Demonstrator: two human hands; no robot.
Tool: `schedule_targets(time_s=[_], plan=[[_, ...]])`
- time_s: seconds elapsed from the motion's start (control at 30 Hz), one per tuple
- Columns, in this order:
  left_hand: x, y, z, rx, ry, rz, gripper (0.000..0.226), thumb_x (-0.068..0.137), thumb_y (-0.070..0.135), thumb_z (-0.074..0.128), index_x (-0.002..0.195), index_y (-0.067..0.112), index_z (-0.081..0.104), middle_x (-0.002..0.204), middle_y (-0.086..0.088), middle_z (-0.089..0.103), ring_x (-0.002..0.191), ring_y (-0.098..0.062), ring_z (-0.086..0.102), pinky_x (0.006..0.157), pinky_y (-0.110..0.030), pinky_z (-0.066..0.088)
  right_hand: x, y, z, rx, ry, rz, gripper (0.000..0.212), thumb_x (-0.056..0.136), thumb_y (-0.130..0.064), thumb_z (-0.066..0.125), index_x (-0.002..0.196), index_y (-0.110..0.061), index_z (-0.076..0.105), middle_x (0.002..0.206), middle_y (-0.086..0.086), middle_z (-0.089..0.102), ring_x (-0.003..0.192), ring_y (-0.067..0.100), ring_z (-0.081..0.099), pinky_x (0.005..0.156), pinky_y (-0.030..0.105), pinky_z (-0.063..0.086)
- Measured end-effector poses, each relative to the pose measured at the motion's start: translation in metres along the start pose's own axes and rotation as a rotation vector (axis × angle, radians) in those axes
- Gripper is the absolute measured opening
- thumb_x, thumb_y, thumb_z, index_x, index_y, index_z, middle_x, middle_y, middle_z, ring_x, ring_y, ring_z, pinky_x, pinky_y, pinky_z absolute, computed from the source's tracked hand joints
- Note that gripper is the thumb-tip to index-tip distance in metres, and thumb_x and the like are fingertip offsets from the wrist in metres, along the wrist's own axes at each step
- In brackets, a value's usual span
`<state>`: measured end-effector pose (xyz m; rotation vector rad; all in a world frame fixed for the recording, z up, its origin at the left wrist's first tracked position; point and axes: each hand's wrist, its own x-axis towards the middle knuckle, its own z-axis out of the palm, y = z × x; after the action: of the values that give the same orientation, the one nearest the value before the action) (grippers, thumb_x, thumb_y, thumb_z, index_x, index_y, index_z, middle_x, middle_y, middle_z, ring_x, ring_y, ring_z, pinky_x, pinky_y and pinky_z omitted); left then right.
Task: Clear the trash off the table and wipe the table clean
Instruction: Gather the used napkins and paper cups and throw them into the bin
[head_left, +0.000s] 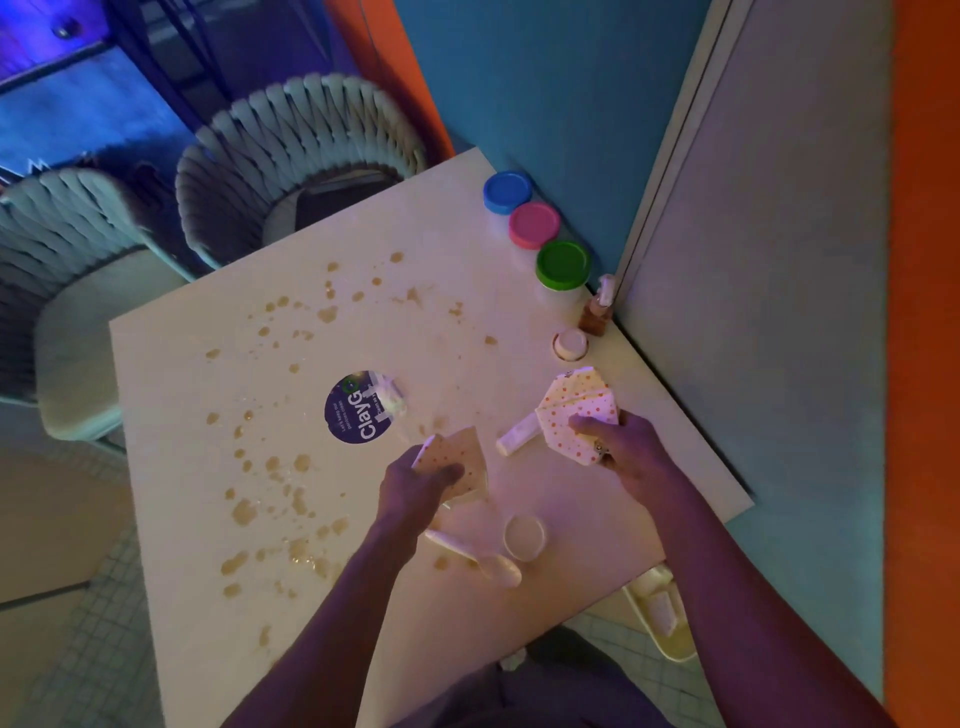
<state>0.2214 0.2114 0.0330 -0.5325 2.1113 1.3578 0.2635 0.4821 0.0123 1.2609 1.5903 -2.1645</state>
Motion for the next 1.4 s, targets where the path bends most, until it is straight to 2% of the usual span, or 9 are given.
schedule_targets(time_s=[0.1, 0.3, 0.43, 0.7, 0.8, 0.9, 1.07, 1.23, 1.4], plan=[[-0.005, 0.007, 0.008, 0.076, -0.013, 0.083, 0.051, 0.059, 0.035, 0.076, 0.110, 0.025, 0.073, 0.091, 0.003, 0.077, 0.091, -0.023, 0.072, 0.089, -0.048, 0.058, -0.012, 0.010, -0.006, 0.069, 0.077, -0.029, 0.036, 0.076, -0.008, 0.082, 0.110, -0.011, 0.070, 0.101, 0.008, 0.074, 0.090, 0.021, 0.069, 0.064, 0.031, 0.055], [-0.007, 0.027, 0.033, 0.253, -0.105, 0.241, 0.046, 0.077, 0.016, 0.081, 0.120, 0.029, 0.068, 0.103, 0.000, 0.074, 0.095, -0.022, 0.068, 0.081, -0.030, 0.053, -0.039, 0.037, -0.014, 0.131, 0.215, -0.053, 0.037, 0.073, -0.011, 0.085, 0.107, -0.010, 0.071, 0.098, 0.007, 0.074, 0.086, 0.022, 0.067, 0.061, 0.029, 0.052], [-0.006, 0.033, 0.050, 0.357, -0.164, 0.292, 0.048, 0.076, 0.019, 0.082, 0.120, 0.032, 0.069, 0.105, -0.003, 0.074, 0.097, -0.024, 0.068, 0.085, -0.037, 0.057, -0.058, 0.053, -0.015, 0.169, 0.272, -0.061, 0.030, 0.073, -0.010, 0.085, 0.099, -0.013, 0.071, 0.097, 0.010, 0.073, 0.087, 0.026, 0.067, 0.070, 0.035, 0.055], [0.006, 0.031, 0.066, 0.459, -0.204, 0.378, 0.047, 0.076, 0.021, 0.081, 0.120, 0.030, 0.069, 0.108, -0.004, 0.074, 0.102, -0.027, 0.068, 0.090, -0.038, 0.055, -0.086, 0.076, -0.009, 0.165, 0.357, -0.043, 0.029, 0.075, -0.013, 0.084, 0.101, -0.015, 0.070, 0.103, 0.014, 0.074, 0.092, 0.030, 0.069, 0.082, 0.048, 0.057], [0.015, 0.037, 0.070, 0.542, -0.230, 0.427, 0.048, 0.077, 0.023, 0.081, 0.123, 0.027, 0.067, 0.113, -0.006, 0.073, 0.105, -0.028, 0.066, 0.091, -0.037, 0.054, -0.097, 0.085, -0.007, 0.199, 0.376, -0.045, 0.034, 0.076, -0.014, 0.083, 0.108, -0.012, 0.070, 0.102, 0.013, 0.074, 0.092, 0.028, 0.070, 0.067, 0.036, 0.057], [0.028, 0.047, 0.082, 0.652, -0.267, 0.474, 0.057, 0.075, 0.027, 0.082, 0.129, 0.024, 0.064, 0.120, -0.010, 0.068, 0.112, -0.032, 0.063, 0.092, -0.038, 0.053, -0.110, 0.091, -0.008, 0.232, 0.396, -0.059, 0.031, 0.079, -0.014, 0.081, 0.108, -0.010, 0.070, 0.098, 0.012, 0.075, 0.079, 0.021, 0.069, 0.057, 0.026, 0.049], [0.043, 0.048, 0.101, 0.837, -0.286, 0.504, 0.069, 0.080, 0.028, 0.078, 0.143, 0.021, 0.051, 0.135, -0.015, 0.052, 0.125, -0.039, 0.048, 0.100, -0.039, 0.042, -0.118, 0.108, -0.010, 0.227, 0.451, -0.051, 0.031, 0.077, -0.018, 0.082, 0.105, -0.013, 0.070, 0.098, 0.009, 0.076, 0.089, 0.028, 0.071, 0.068, 0.033, 0.054], [0.049, 0.047, 0.110, 0.921, -0.298, 0.513, 0.068, 0.079, 0.029, 0.077, 0.141, 0.015, 0.051, 0.135, -0.017, 0.054, 0.126, -0.039, 0.051, 0.102, -0.042, 0.044, -0.121, 0.107, 0.002, 0.291, 0.455, -0.082, 0.032, 0.079, -0.012, 0.081, 0.108, -0.013, 0.069, 0.102, 0.009, 0.075, 0.094, 0.027, 0.070, 0.076, 0.037, 0.057], [0.052, 0.041, 0.115, 1.008, -0.268, 0.556, 0.051, 0.084, 0.021, 0.068, 0.132, 0.011, 0.056, 0.129, -0.018, 0.053, 0.120, -0.041, 0.053, 0.099, -0.042, 0.046, -0.119, 0.102, 0.015, 0.360, 0.436, -0.083, 0.028, 0.080, -0.013, 0.080, 0.105, -0.017, 0.067, 0.101, 0.006, 0.074, 0.087, 0.020, 0.070, 0.064, 0.029, 0.054]])
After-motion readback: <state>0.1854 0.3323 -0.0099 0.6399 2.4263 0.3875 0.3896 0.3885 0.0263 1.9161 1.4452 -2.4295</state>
